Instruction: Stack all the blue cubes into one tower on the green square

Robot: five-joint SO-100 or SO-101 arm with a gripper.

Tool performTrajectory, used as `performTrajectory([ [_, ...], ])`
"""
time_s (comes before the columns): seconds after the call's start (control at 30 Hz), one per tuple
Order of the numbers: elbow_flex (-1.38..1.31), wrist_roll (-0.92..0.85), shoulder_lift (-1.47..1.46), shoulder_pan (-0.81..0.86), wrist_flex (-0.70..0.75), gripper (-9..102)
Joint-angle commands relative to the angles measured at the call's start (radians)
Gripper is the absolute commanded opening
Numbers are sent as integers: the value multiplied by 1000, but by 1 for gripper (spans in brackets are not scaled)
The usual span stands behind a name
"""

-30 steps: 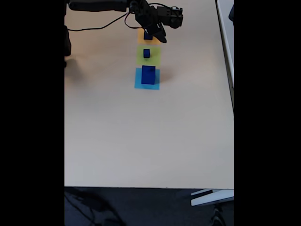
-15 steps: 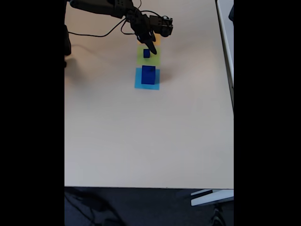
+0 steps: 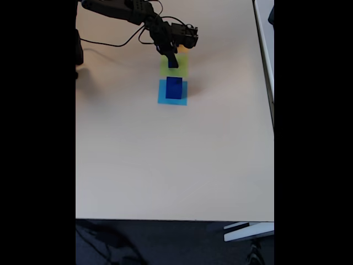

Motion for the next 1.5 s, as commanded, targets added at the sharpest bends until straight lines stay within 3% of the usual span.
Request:
performTrajectory([
  [0.0,6,-17,97,20,-17,26],
  [0.4,44,-52,117,38,-12,21],
  [0.9,46,-57,127,48,-12,7],
  [1.23,48,-63,133,54,-11,6],
  [1.47,-84,-48,146,67,107,6],
])
